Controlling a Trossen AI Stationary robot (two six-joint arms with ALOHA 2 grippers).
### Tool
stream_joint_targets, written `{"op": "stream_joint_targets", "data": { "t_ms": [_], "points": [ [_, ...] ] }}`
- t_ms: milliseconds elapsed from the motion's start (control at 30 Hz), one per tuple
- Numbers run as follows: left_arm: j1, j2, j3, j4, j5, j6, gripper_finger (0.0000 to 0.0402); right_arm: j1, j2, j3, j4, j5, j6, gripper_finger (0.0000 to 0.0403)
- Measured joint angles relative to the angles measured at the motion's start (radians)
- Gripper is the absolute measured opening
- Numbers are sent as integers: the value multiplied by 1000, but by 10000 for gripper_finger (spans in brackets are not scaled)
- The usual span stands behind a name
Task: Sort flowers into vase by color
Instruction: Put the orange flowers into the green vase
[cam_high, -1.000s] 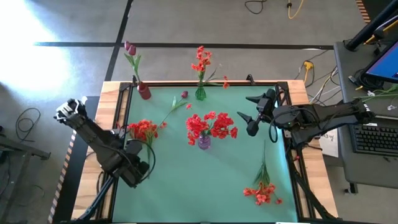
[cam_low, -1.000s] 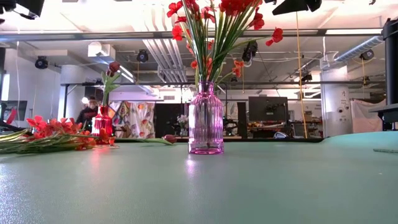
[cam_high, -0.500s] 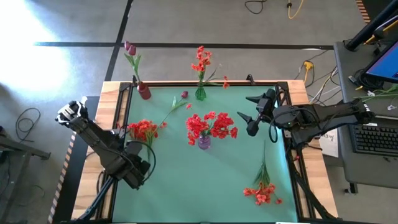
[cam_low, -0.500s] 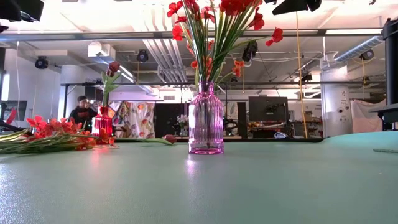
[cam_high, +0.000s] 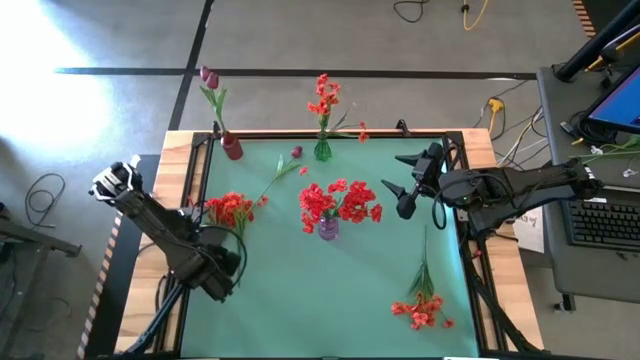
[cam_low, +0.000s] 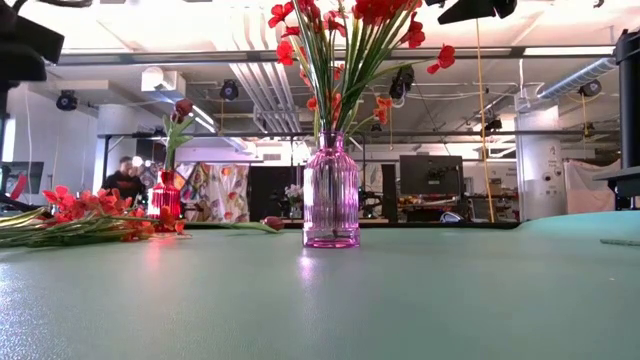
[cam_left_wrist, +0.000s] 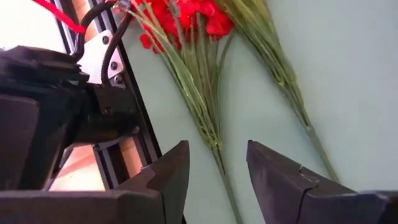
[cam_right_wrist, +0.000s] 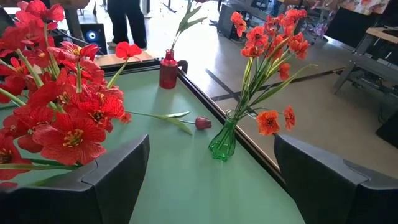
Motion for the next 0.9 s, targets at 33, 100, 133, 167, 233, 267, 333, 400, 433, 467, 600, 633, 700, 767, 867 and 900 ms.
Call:
{"op": "stream_joint_targets", "data": {
  "t_ms": [33, 100, 133, 167, 233, 267, 333, 400, 433, 467, 600, 633, 700, 767, 867, 900],
  "points": [
    [0, 0, -9, 4, 0, -16, 147, 0, 0, 0, 0, 0, 0, 336],
    [0, 0, -27, 21, 0, -39, 148, 0, 0, 0, 0, 0, 0, 336],
    [0, 0, -33, 31, 0, -43, 150, 0, 0, 0, 0, 0, 0, 336],
    [0, 0, -34, 39, 1, -43, 153, 0, 0, 0, 0, 0, 0, 336],
    [0, 0, -34, 51, 0, -39, 160, 0, 0, 0, 0, 0, 0, 336],
    [0, 0, -29, 53, 0, -29, 164, 0, 0, 0, 0, 0, 0, 336],
    [0, -1, -10, 69, 0, 17, 170, 0, 0, 0, 2, 0, 6, 336],
    [0, -1, 16, 70, -8, 70, 174, 0, 0, 0, -2, -8, 55, 336],
    [0, -1, 32, 69, -15, 100, 175, 0, -1, 0, -14, -30, 105, 336],
    [0, -1, 48, 70, -18, 129, 175, 0, -4, 9, -54, -70, 175, 336],
    [0, -1, 115, 71, -35, 262, 175, 1, -5, 87, -262, -222, 417, 336],
    [0, -1, 127, 71, -60, 286, 175, 2, -3, 103, -317, -228, 459, 336],
    [4, -2, 137, 69, -113, 294, 175, 3, 2, 133, -396, -227, 528, 336],
    [18, -2, 136, 70, -132, 238, 175, 2, 6, 150, -451, -219, 561, 336],
    [24, 13, 112, 82, -147, 144, 175, 2, 6, 164, -475, -217, 564, 336],
    [24, 24, 103, 104, -148, 134, 176, 2, 6, 164, -477, -217, 564, 336]
  ]
}}
